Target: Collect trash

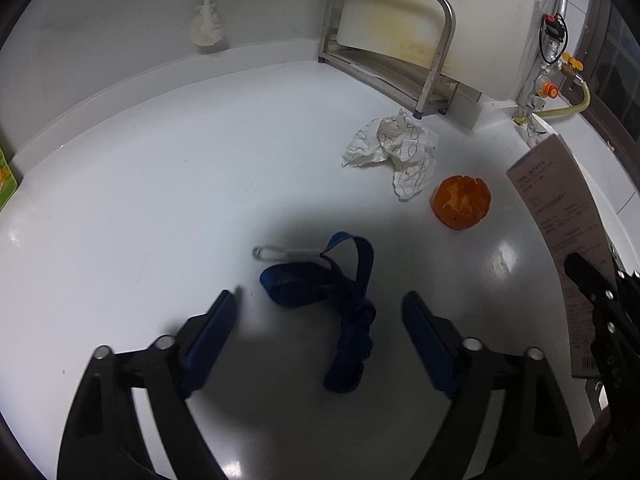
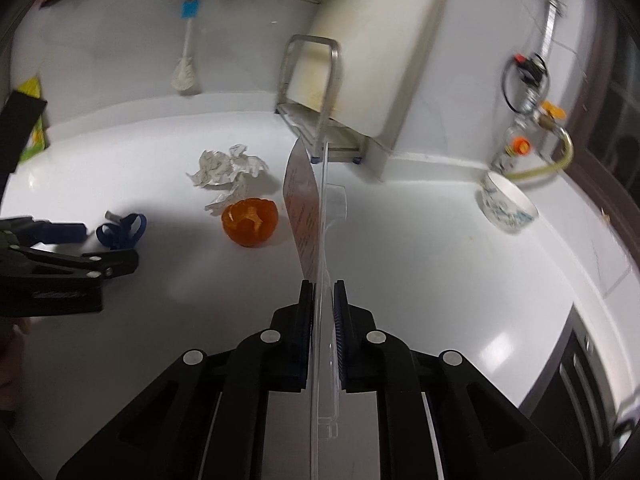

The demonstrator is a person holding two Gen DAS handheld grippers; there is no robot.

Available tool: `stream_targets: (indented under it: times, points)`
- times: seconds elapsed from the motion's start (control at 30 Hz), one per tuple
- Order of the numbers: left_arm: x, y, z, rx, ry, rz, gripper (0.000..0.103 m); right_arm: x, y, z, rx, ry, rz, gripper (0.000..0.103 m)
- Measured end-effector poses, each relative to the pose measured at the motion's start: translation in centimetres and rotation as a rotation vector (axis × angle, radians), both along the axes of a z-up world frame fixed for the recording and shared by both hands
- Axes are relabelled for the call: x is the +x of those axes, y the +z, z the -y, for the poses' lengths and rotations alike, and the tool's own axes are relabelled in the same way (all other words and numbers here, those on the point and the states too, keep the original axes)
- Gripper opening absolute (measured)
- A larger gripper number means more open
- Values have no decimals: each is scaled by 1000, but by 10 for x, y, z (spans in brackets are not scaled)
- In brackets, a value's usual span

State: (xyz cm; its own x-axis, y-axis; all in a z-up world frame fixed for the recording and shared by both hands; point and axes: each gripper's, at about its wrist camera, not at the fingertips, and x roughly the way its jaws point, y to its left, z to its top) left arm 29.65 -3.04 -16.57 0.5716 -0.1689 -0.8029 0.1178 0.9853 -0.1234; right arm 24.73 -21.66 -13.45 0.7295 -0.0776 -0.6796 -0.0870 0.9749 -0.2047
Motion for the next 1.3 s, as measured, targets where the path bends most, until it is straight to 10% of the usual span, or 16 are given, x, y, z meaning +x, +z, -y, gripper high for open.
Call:
stream_targets:
  times: [0.33, 1.3]
  points:
    - [-6, 5, 8, 68, -46, 7, 16, -40, 7, 5, 114, -128, -11, 10]
    - [-233, 78, 34, 86, -175, 18, 14, -252, 39, 1, 273, -103, -108, 10]
